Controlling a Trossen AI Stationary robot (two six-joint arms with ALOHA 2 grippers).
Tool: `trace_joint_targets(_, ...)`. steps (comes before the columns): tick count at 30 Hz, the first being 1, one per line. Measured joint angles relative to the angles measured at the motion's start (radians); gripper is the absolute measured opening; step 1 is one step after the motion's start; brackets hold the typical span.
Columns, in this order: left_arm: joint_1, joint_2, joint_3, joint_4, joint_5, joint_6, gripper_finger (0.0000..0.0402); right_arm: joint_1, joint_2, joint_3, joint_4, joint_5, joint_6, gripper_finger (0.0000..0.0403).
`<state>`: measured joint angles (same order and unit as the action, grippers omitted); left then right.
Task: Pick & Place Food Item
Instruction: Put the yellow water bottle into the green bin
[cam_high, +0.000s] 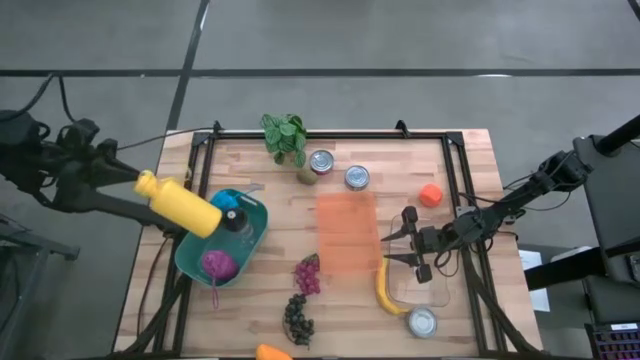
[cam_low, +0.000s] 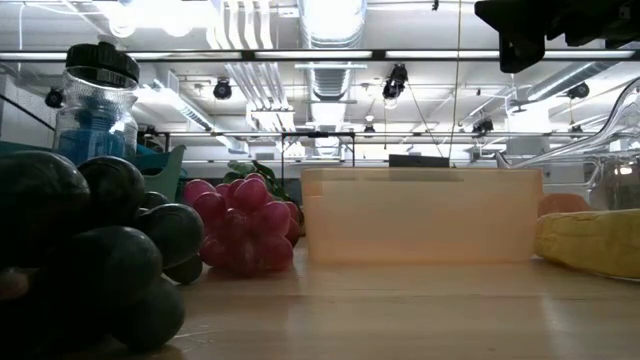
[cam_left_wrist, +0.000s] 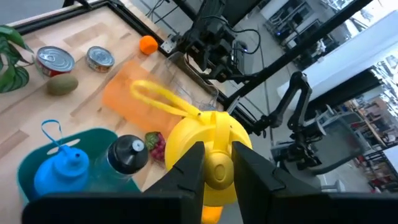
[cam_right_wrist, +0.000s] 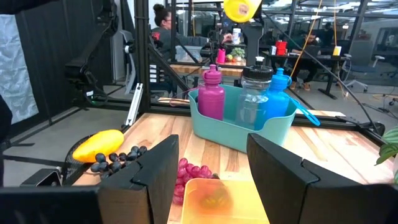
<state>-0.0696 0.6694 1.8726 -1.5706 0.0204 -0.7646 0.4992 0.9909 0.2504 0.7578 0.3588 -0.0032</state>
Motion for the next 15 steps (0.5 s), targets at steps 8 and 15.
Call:
trace_joint_targets(8,0.000,-0.082,-0.068,-0.001,0.015,0.069,0.0067,0.000,0.000,0.000,0.000,0.000,0.000,0.0189)
trace_joint_targets(15,0.000,-0.069,-0.114,-0.001,0.034,0.157,0.0067,0.000,0.000,0.000,0.000,0.000,0.000,0.0189)
